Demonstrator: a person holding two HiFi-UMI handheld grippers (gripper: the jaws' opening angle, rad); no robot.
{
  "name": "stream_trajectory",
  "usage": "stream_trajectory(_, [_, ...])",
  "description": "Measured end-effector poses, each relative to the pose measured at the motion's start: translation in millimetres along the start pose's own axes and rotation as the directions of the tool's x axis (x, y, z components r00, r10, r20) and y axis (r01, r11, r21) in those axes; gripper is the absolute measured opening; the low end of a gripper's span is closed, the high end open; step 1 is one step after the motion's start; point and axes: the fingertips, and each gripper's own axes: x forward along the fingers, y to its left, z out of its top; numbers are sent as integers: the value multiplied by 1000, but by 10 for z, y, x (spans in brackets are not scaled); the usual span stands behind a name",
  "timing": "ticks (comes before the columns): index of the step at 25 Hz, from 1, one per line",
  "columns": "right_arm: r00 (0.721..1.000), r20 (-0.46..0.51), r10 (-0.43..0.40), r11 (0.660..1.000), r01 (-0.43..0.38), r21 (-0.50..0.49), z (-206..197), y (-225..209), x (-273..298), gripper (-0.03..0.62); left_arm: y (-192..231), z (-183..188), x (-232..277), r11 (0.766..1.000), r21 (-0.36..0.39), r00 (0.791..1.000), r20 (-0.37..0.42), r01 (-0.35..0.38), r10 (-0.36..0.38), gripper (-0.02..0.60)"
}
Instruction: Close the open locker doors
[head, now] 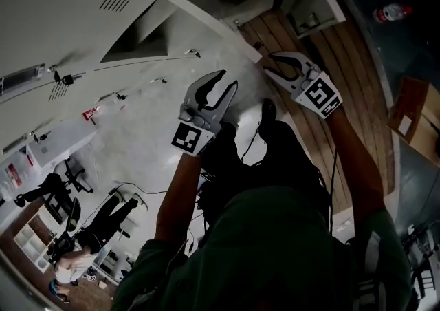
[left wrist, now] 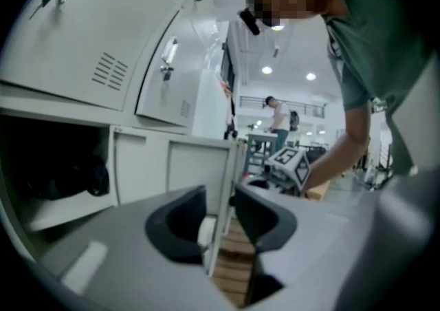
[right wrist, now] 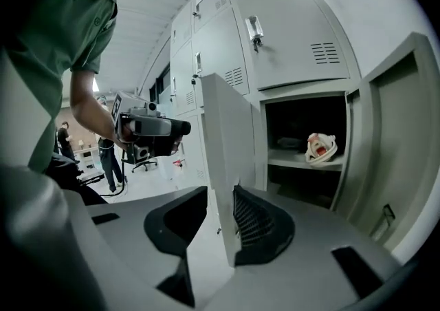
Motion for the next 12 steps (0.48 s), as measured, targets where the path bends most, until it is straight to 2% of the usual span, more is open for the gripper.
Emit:
stream_trajectory(9, [1000,-10,28,998,-29,-47,-161,-47,273,107,102,-369,124,1000,25,999,-49,-3,5,109])
stream_trajectory(12, [999,-12,43,997,-43,-69,-147,41,328,89,151,-391,106,1000,22,999,-34,-12,13,42])
